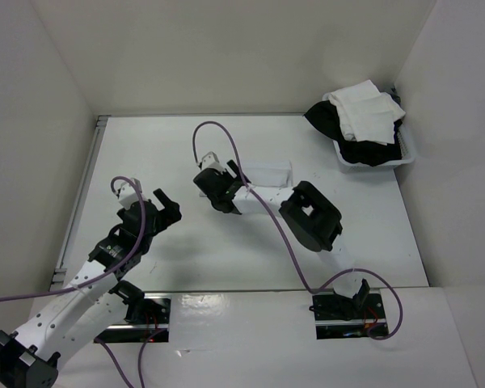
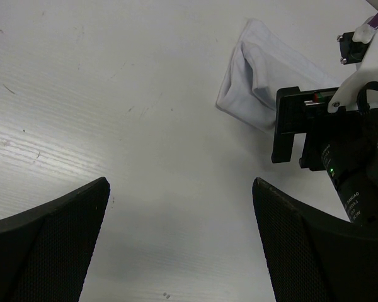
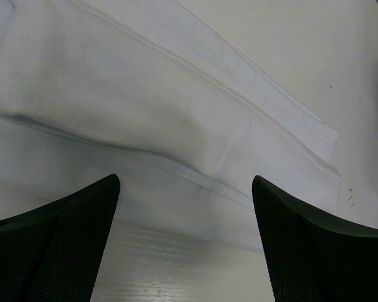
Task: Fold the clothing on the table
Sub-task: Fold the skirt
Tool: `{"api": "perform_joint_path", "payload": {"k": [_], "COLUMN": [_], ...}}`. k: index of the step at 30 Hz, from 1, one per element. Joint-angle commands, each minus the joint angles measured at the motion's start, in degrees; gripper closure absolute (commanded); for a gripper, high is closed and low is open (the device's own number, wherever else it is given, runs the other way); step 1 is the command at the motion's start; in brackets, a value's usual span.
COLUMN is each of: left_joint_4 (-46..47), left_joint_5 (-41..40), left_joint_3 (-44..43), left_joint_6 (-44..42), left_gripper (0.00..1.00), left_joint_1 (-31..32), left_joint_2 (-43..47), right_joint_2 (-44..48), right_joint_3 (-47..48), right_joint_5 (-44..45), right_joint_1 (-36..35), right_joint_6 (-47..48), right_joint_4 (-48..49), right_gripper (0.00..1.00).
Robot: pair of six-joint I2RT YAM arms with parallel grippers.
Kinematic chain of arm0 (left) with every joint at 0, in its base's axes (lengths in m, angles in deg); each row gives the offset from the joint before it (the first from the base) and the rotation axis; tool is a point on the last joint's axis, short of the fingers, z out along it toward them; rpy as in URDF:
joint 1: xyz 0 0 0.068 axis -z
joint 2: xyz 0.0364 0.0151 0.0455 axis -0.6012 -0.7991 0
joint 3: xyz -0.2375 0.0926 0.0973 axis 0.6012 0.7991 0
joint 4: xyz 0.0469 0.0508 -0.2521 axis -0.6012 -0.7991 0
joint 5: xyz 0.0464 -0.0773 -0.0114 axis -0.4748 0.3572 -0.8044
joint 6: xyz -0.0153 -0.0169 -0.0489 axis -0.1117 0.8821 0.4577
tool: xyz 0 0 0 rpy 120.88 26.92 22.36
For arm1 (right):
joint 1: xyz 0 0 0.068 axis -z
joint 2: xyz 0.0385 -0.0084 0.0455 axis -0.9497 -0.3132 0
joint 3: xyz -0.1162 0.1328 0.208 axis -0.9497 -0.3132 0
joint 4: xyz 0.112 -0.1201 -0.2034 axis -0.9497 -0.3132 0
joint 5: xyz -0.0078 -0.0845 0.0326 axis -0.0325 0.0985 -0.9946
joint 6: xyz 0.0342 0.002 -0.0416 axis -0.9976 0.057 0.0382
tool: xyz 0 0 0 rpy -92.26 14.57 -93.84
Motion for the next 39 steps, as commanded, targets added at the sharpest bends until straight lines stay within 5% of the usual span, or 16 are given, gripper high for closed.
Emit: {"api": "perform_joint_path", "payload": {"k": [1,26,39], "left_joint_4": [2.31,3.37,3.37], "left_joint_5": [-0.54,-0.54,-0.01], "left_joint_3": [0.23,1.28,1.28], "left_joint_6": [-0.25,-0.25,-0.25], "left_gripper": [0.00,0.00,0.00], "left_joint_1": [-0.26,-0.26,-0.26], "left_joint_2": [0.09,-0.97,0.09], "right_joint_2": [0.25,-5.99,-0.72], "right_joint_3": [2.11,9.59,0.98], "right_joint_5": [0.84,-1.70,-1.18], "right_joint_1": [0.92,6.63,3.91], "right_joint_6": [0.18,3.53,-1.13], "right_joint_4": [3.39,3.04,1.81], "right_gripper": [0.10,0.10,0.10]}}
